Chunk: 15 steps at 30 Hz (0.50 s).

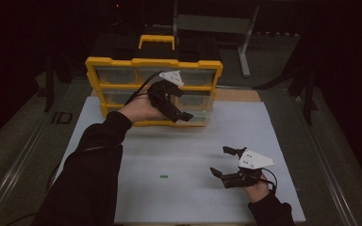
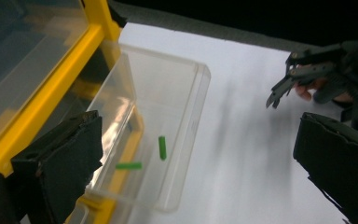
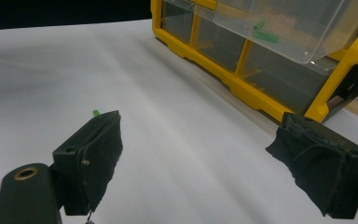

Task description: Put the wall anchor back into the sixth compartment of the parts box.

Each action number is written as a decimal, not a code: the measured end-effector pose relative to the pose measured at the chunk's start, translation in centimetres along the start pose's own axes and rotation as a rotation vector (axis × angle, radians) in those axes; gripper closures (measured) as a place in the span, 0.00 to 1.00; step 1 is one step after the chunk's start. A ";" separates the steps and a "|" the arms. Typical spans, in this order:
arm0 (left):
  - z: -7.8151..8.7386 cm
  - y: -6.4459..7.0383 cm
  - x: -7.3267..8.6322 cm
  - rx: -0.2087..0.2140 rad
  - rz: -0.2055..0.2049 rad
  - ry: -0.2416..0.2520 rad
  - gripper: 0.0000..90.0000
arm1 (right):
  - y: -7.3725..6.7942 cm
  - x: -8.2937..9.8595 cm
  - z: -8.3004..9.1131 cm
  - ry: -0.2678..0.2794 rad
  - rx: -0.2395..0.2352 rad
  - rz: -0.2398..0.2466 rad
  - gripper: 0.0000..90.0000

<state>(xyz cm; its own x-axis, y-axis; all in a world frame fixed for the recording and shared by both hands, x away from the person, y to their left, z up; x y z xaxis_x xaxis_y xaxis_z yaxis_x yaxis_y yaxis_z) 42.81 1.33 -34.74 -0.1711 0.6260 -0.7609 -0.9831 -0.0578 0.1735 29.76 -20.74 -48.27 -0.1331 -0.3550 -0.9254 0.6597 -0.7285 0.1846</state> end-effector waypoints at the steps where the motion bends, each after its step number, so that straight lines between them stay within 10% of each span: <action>1: 0.1 0.2 0.2 0.000 -0.001 -0.001 0.01 | 0.0 0.0 0.0 0.000 0.000 -0.002 0.16; 15: 1.1 3.7 3.5 0.018 -0.035 0.008 0.01 | -0.1 -0.1 0.0 0.006 0.000 0.002 0.16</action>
<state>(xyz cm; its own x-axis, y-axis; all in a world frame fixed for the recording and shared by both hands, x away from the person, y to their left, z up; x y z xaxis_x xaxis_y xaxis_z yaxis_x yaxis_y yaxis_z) 38.67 4.18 -36.06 -0.1368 0.6214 -0.7714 -0.9873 -0.0220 0.1574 29.74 -20.61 -48.18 -0.1277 -0.3530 -0.9269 0.6602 -0.7277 0.1861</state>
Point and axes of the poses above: each handheld gripper's, and its own axes: z roughly backward along the jaws, x roughly out of its underside, y roughly to its right, the point moved 5 cm from there along -z, roughly forward along the jaws, and after that the axes turned 14 degrees about x, right-handed, at the moved point
